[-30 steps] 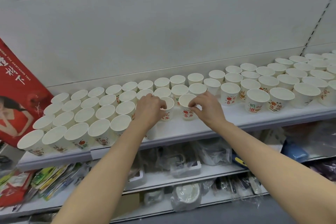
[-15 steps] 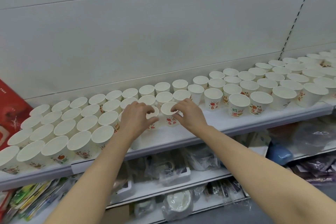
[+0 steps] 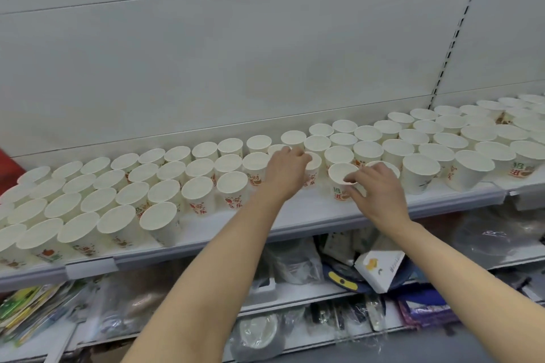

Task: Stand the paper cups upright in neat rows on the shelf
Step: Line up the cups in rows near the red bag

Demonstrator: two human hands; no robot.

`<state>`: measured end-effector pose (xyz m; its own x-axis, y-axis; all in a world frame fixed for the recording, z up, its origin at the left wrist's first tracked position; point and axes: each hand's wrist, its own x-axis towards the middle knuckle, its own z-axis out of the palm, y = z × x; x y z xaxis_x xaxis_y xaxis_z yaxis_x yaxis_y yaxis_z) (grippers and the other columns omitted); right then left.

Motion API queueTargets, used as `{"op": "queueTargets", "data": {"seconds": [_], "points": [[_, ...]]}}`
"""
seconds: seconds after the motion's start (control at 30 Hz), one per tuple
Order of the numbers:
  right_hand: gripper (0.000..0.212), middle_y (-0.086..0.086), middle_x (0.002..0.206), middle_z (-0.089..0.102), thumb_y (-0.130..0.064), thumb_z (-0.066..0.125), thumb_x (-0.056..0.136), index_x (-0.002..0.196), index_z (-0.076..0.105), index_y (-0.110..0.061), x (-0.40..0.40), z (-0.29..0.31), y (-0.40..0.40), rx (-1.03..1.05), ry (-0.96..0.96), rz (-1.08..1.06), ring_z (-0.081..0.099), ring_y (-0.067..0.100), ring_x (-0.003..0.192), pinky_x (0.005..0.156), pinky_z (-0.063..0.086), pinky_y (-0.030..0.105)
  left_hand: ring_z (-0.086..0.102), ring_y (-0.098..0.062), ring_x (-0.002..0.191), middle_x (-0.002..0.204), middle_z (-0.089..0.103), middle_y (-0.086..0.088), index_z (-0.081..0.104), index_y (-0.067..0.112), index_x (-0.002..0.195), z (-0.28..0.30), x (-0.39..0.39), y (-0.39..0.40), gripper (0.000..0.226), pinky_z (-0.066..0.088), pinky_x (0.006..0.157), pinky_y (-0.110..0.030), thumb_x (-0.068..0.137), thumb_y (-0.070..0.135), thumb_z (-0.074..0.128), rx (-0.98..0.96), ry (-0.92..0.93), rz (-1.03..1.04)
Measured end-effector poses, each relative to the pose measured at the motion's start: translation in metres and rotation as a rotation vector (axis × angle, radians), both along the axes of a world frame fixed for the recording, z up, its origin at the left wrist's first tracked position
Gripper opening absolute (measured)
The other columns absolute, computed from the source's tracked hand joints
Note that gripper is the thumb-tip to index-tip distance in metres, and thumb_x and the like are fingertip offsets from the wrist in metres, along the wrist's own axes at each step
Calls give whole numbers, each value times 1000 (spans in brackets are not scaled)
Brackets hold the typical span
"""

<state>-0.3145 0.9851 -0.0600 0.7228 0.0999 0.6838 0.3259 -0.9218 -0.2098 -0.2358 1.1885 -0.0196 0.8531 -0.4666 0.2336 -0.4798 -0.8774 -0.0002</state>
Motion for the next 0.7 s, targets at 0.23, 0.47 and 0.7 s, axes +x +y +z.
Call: {"op": "queueTargets", "data": {"seconds": [0.23,0.47,0.7], "points": [[22,4,85,69,-25,83,70,85,72,-13,10,1,-24,-60,90,58,56,32,79,65,48,39,52,-27,92,99,68,-2,73,19,99,-7,-11,-8,18,32,68,-32,93,24,56,-79,-81,56],[14,-2,72,67,-20,83,69,72,70,-16,19,5,-27,-79,128,73,52,27,74,61,37,30,57,-11,81,90,70,9,73,28,93,22,-63,53,8,45,66,-30,86,31,69,-457,-3,187],[9,-4,74,68,-20,80,73,76,71,-17,20,16,41,23,116,246,50,23,75,62,40,33,58,-5,72,80,70,15,72,31,79,25,-103,136,5,52,70,-35,81,34,75,-566,53,317]]}}
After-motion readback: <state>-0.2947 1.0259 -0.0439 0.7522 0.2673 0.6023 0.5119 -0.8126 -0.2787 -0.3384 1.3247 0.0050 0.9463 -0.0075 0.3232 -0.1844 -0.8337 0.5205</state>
